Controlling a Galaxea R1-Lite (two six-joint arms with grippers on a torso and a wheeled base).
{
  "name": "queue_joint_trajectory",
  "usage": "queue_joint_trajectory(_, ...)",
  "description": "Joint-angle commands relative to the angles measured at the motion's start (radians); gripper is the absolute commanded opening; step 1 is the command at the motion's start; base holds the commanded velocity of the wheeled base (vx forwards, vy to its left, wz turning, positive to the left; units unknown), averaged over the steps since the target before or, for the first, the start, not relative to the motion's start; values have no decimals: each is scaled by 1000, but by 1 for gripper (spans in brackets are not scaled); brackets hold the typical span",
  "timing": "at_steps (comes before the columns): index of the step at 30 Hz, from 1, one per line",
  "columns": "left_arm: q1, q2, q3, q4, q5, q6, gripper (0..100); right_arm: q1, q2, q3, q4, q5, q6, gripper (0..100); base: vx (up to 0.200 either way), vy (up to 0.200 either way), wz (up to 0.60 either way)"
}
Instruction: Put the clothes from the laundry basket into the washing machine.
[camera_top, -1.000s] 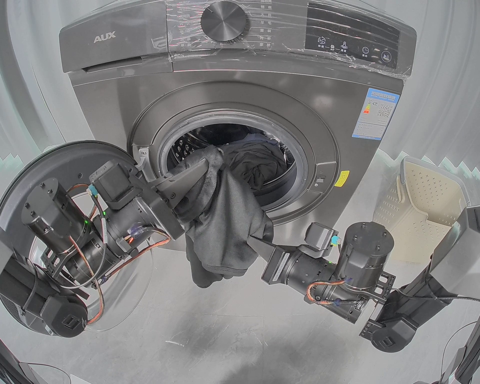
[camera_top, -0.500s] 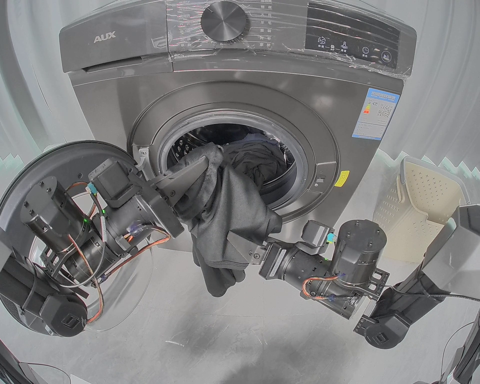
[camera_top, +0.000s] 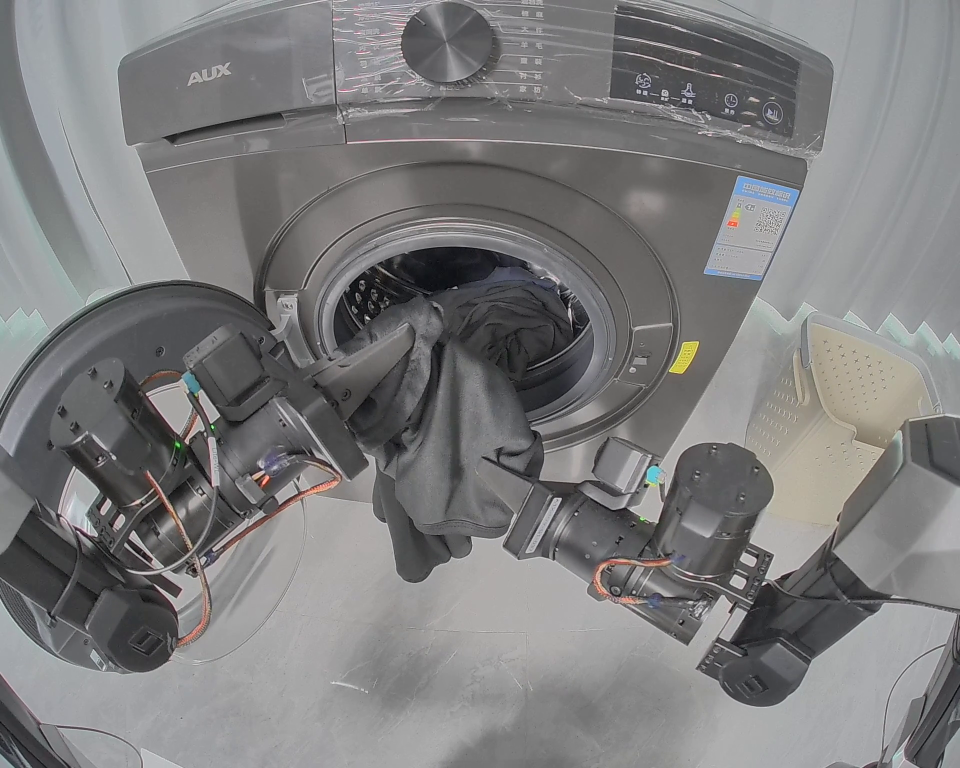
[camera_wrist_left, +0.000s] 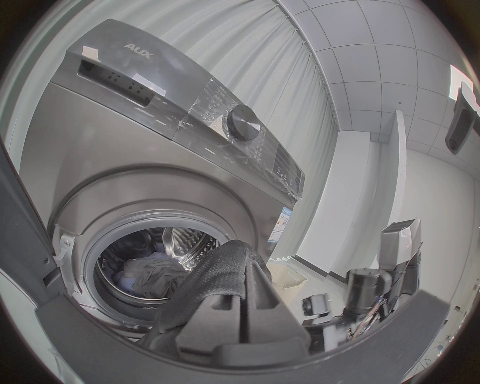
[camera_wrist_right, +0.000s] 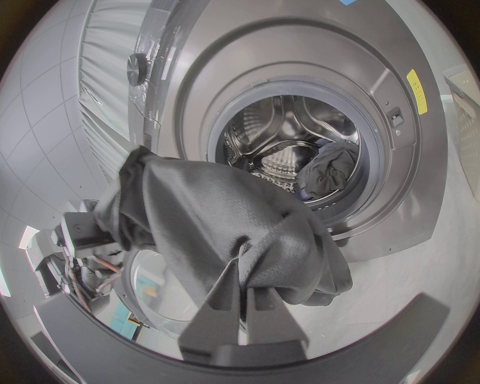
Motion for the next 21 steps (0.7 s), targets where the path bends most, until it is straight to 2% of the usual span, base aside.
queue_joint_trajectory(1,32,36,1,1,0,-1,0,24,-100,68,-5,-2,-3,0,0,0,0)
queue_joint_trajectory(7,47,59,9,-1,-1,-1,0,33,-274,147,6,7,-3,0,0,0,0)
queue_joint_trajectory(9,46,66,10,-1,-1,0,0,41,-314,166,14,22,-3,0,0,0,0)
queue_joint_trajectory(15,46,66,33,-1,-11,2,0,41,-340,175,21,38,-6,0,0,0,0)
queue_joint_trajectory(16,47,66,39,-1,-11,2,100,41,-340,175,21,38,-6,0,0,0,0)
queue_joint_trajectory(21,46,86,64,-1,-1,-17,100,38,-343,175,18,38,-8,0,0,0,0)
